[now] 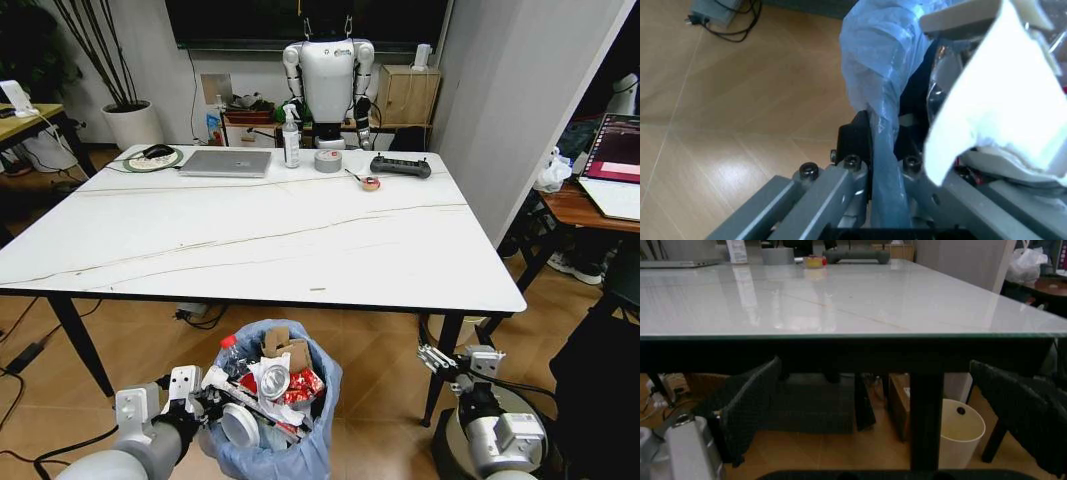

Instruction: Pick up the trash bin and place the trash from the table into it.

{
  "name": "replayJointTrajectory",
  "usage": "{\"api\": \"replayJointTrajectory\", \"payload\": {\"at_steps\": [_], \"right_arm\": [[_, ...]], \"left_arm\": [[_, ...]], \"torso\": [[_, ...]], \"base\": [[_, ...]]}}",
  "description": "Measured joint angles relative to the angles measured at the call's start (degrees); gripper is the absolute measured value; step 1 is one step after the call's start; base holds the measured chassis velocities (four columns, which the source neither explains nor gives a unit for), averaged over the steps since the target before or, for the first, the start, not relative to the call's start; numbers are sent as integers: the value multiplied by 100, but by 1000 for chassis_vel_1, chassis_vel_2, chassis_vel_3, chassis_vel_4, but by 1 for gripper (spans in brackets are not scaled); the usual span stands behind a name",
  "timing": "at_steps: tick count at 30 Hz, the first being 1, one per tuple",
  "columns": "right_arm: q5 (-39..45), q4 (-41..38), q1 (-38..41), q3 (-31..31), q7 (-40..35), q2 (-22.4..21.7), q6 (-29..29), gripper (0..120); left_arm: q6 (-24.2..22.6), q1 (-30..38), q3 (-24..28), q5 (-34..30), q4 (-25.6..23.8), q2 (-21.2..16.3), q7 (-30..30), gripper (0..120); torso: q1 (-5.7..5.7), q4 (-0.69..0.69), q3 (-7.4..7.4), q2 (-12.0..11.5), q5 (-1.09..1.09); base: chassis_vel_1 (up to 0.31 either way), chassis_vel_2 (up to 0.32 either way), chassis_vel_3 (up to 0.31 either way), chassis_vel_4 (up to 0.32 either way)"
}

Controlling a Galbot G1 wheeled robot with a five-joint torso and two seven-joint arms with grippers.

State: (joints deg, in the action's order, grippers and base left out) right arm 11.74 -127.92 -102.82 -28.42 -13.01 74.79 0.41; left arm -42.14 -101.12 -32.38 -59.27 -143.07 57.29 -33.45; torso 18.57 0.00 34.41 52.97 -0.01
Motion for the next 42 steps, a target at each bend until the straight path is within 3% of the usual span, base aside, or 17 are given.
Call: {"api": "replayJointTrajectory", "payload": {"at_steps": [6, 18, 25, 42], "right_arm": [[221, 323, -106, -305, 145, -54, 340, 100], [283, 234, -210, -467, 220, 20, 413, 100], [137, 47, -470, -497, 232, 45, 622, 100], [214, 193, -147, -304, 203, 33, 487, 100]], "left_arm": [[0, 12, -89, 82, 139, -7, 160, 0], [0, -43, -87, 115, 65, 79, 147, 0], [0, -161, -35, 355, -12, 344, 109, 0], [0, -6, -146, 587, 194, 542, 311, 0]], "torso": [[-68, 0, -92, -159, 0], [-189, 0, -263, -450, 1], [-281, 0, -380, -658, 1], [-456, 0, -628, -1082, 1]], "base": [[0, 0, 0, 0], [0, 0, 0, 0], [0, 0, 0, 0], [0, 0, 0, 0]]}}
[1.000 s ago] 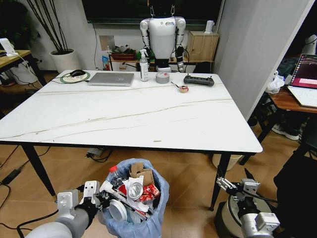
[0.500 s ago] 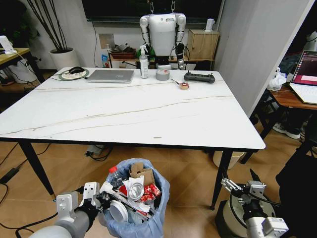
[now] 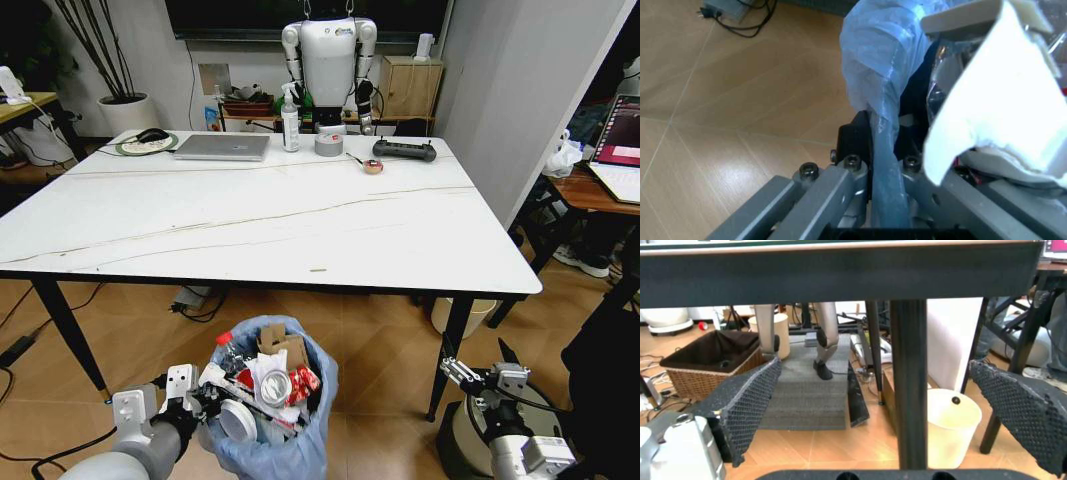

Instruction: Pick up the trash bin and place the trash from the table into it.

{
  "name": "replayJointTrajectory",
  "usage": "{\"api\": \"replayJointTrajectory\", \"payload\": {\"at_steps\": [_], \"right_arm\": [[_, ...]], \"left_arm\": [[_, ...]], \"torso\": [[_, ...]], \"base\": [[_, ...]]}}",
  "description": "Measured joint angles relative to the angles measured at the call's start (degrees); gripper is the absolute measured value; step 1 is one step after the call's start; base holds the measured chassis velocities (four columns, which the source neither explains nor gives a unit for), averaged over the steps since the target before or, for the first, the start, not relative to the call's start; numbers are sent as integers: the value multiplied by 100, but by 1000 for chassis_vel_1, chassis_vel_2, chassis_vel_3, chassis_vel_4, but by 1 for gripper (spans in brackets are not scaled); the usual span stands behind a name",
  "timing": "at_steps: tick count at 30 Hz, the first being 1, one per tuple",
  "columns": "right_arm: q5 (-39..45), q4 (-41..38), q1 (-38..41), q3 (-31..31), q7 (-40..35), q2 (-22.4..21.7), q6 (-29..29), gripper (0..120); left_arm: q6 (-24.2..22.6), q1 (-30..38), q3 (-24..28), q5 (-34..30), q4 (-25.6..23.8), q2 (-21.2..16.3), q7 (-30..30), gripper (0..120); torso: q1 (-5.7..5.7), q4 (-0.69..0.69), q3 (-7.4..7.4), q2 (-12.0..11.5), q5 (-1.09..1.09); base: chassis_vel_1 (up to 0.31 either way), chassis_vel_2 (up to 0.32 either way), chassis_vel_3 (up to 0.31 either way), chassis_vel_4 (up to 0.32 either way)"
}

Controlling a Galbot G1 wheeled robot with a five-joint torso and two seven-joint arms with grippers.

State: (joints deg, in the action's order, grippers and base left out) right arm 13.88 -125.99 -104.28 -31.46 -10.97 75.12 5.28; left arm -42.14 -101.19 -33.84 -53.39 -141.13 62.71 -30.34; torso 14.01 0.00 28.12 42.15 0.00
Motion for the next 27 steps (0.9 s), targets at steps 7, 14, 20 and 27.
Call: {"api": "replayJointTrajectory", "payload": {"at_steps": [7, 14, 20, 27], "right_arm": [[83, -9, 143, 166, -111, -1, -106, 100], [162, 28, 152, 188, -145, -125, -132, 100], [175, 25, 152, 177, -153, -107, -158, 100], [188, 20, 149, 137, -192, -57, -209, 100]], "left_arm": [[0, -158, -171, 114, 0, 31, 82, 0], [0, -189, -248, 169, -59, 177, 116, 0], [0, -127, -208, 229, -17, 217, 198, 0], [0, -17, -210, 205, 1, 158, 233, 0]], "torso": [[-71, -1, -106, -176, 0], [-143, 0, -204, -345, 0], [-194, 0, -299, -493, 0], [-262, 0, -395, -656, 0]], "base": [[0, 0, 0, 0], [0, 0, 0, 0], [0, 0, 0, 0], [0, 0, 0, 0]]}}
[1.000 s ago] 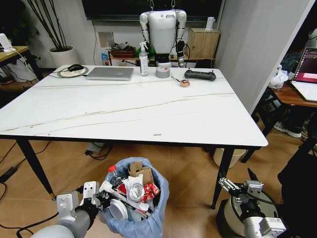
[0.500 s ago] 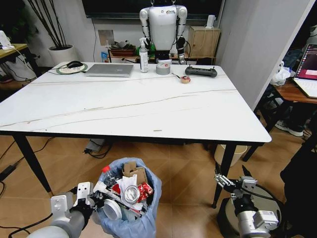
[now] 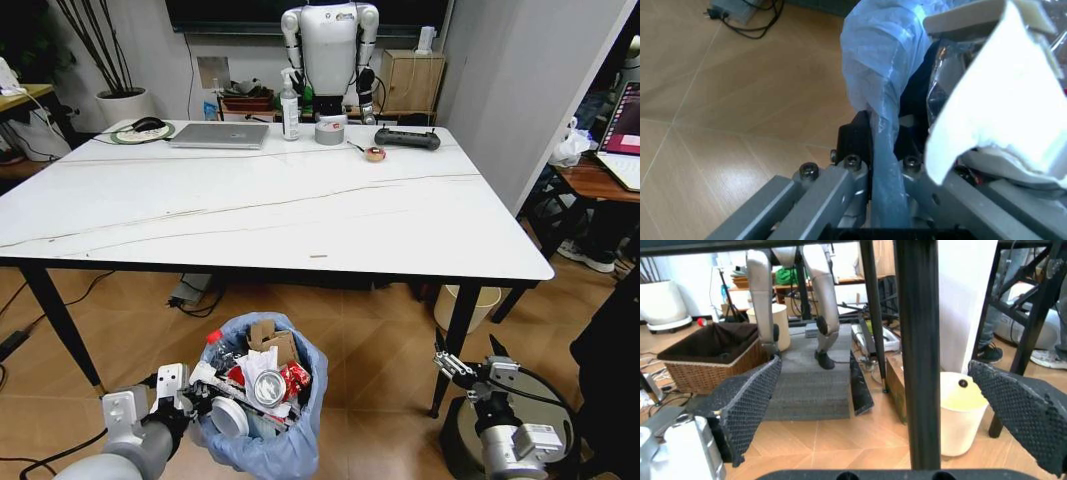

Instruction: Pick up the trash bin and place the trash from the table into it.

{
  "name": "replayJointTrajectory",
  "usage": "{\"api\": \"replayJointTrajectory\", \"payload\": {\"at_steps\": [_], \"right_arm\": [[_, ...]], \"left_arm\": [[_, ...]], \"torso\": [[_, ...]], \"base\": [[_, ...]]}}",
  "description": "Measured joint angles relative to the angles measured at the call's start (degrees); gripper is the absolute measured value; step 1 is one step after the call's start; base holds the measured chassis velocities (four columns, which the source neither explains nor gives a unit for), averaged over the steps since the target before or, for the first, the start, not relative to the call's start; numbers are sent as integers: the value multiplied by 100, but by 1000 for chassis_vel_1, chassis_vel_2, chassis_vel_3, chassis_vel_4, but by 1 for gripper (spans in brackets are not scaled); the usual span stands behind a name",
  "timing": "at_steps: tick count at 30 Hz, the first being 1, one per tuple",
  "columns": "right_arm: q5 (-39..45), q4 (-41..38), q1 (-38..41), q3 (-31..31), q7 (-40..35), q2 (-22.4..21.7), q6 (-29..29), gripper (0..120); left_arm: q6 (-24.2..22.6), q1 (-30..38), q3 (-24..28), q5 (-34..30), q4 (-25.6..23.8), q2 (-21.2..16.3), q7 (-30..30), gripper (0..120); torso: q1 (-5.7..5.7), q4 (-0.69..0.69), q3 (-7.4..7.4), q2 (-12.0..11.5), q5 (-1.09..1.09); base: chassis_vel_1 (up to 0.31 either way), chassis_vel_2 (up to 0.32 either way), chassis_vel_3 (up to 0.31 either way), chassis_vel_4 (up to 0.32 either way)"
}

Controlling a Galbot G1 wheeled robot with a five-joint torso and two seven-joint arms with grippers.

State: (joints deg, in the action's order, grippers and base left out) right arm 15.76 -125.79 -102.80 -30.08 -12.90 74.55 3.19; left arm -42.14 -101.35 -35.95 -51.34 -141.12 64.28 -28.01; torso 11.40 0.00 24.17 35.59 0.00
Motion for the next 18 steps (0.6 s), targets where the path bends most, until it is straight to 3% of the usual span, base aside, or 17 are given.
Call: {"api": "replayJointTrajectory", "payload": {"at_steps": [18], "right_arm": [[-25, 33, 193, 140, -230, 29, -370, 100]], "left_arm": [[0, 187, 31, -113, 356, -69, 108, 0]], "torso": [[-170, 0, -275, -446, 0]], "base": [[0, 0, 0, 0]]}}
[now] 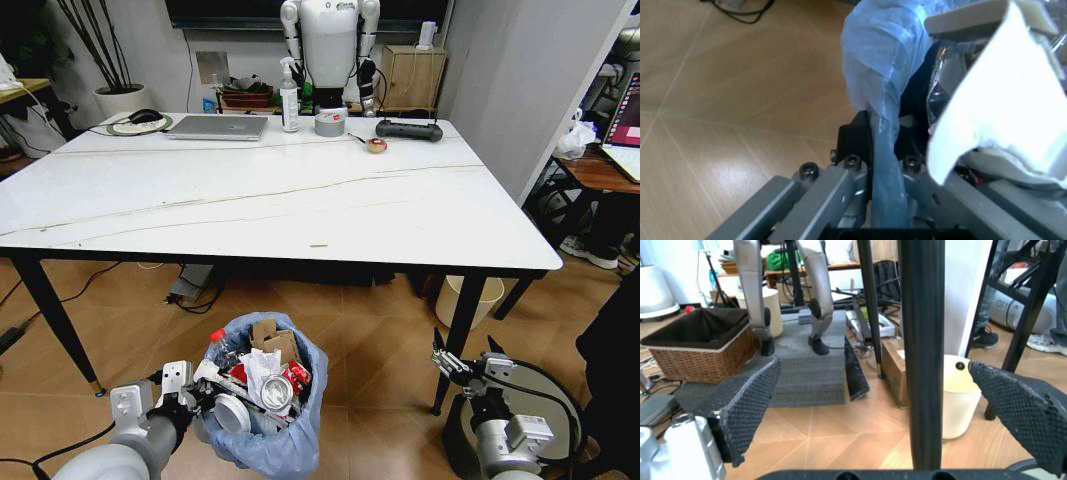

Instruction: Pick up the trash bin and place the trash from the table into it.

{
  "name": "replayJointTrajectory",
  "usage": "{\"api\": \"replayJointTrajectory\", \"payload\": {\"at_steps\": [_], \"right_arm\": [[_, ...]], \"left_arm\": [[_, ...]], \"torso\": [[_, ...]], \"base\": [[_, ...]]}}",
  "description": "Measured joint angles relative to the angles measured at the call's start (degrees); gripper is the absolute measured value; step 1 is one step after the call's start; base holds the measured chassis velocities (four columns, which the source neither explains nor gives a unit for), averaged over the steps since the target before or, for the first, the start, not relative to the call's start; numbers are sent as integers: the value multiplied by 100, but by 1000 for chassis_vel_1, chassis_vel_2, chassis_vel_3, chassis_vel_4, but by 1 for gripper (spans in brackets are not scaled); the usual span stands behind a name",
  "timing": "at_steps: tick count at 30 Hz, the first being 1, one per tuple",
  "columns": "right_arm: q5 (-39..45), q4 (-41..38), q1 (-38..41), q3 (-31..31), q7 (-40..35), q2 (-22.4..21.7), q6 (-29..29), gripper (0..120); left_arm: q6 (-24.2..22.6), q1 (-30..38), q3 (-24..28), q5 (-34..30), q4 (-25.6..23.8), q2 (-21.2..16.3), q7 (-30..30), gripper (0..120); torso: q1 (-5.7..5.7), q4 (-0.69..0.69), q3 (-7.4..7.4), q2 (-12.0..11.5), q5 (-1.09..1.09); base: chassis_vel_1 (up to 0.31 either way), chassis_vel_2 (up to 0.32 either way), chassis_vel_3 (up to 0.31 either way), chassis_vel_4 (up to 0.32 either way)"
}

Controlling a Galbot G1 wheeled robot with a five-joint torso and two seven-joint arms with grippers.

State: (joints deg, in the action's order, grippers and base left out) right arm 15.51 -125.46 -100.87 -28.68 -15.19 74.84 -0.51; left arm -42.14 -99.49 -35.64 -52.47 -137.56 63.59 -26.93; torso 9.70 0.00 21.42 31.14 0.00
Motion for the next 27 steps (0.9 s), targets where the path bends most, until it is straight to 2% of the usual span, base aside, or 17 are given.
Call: {"api": "replayJointTrajectory", "payload": {"at_steps": [18, 27], "right_arm": [[-11, 76, 6, 55, -66, 48, -11, 100], [-9, 133, 63, 107, -64, 53, 5, 100]], "left_arm": [[0, -111, -27, 38, 15, 56, -20, 0], [0, -141, -336, -3, 204, 114, 34, 0]], "torso": [[-153, 0, -244, -399, 0], [-231, 0, -386, -617, -1]], "base": [[0, 0, 0, 0], [0, 0, 0, 0]]}}
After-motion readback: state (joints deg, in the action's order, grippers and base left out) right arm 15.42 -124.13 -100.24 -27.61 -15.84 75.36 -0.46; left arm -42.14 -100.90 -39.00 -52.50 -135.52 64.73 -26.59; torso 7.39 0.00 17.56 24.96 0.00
